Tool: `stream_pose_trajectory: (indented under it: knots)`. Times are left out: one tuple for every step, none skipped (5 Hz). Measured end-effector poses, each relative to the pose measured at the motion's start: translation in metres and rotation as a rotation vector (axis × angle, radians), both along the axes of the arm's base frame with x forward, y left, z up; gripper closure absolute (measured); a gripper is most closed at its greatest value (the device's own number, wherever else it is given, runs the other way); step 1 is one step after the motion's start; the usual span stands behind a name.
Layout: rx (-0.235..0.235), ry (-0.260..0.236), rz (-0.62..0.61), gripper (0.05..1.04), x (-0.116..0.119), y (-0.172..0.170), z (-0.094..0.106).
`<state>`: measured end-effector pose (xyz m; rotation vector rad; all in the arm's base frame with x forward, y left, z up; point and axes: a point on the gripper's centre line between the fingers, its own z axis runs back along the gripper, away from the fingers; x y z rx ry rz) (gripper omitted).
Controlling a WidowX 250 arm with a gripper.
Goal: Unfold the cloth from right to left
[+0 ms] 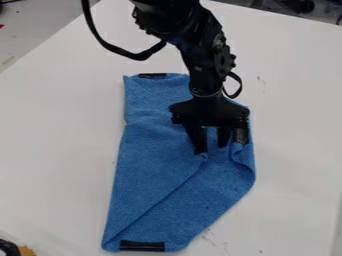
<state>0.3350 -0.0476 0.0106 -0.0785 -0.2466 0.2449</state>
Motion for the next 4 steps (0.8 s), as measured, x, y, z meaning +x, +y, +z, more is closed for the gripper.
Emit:
stream_pose_trajectory:
  knots:
    - [-0.004,0.002,-0.001,0.149,0.0005,-0.0003,-0.0009]
    - [-0.006,0.004,0.022,0.434,0.0005,0.0035,-0.0012]
    - [-0.015,0.009,0.044,0.735,0.0002,0.0085,-0.0016]
    - [-0.02,0.011,0.043,0.925,-0.0005,0.0095,-0.0017]
